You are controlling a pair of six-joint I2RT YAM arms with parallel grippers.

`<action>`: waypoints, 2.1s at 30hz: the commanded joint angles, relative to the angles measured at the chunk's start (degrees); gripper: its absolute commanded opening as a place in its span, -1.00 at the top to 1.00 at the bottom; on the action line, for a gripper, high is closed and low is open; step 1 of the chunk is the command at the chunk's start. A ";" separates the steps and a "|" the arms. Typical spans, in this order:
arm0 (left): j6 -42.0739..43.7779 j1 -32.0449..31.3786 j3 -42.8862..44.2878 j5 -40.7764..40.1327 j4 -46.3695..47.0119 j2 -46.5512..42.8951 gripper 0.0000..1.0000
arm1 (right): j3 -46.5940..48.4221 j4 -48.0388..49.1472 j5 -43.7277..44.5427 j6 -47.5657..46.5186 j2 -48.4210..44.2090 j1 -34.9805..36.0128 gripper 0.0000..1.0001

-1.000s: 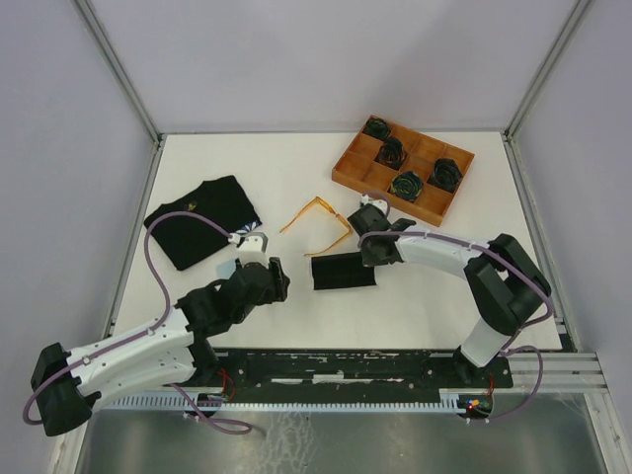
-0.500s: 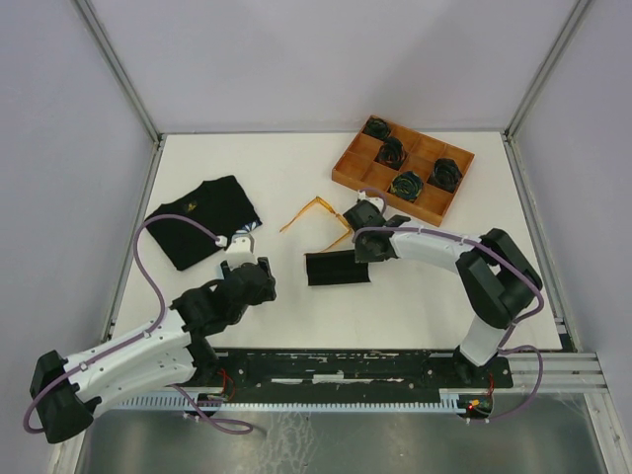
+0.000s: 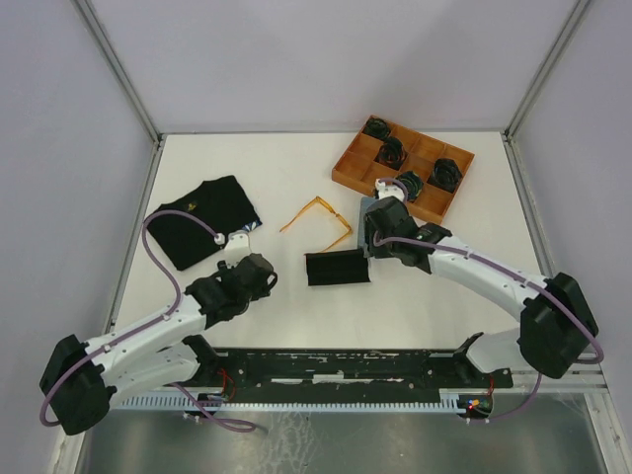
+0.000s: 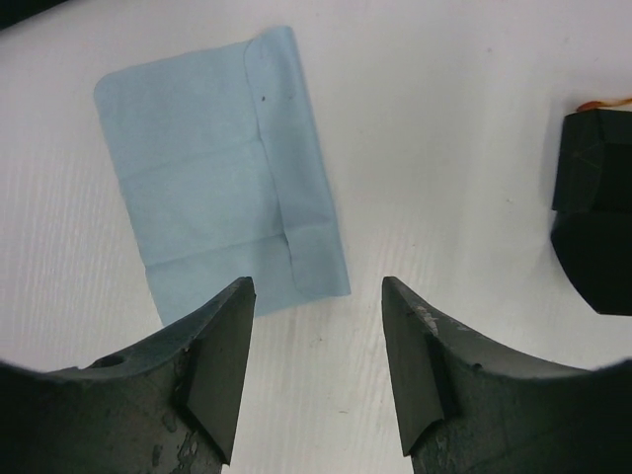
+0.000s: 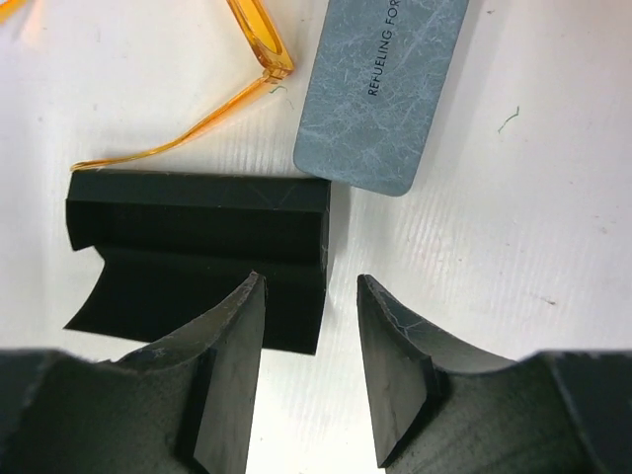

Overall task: Organize the sunglasses
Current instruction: Adjust the sunglasses case at the center of the board, then move the glasses cleaning cloth to the center of the board.

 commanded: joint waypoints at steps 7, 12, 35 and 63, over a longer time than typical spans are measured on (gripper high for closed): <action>-4.52 1.60 1.98 0.61 2.74 7.76 -0.10 | -3.48 -1.22 -5.78 -3.95 -7.94 -0.17 -0.01; -6.41 1.59 1.61 3.23 2.37 11.57 -0.10 | -4.39 -1.58 -5.31 -4.00 -8.93 -0.19 -0.01; -4.59 1.67 1.98 1.77 5.20 13.82 -0.19 | -6.19 0.15 -7.23 -4.20 -9.29 -0.21 -0.01; -11.80 -8.76 0.77 12.87 9.19 20.99 -0.29 | -6.76 -0.89 -9.00 -3.62 -11.69 -0.22 -0.02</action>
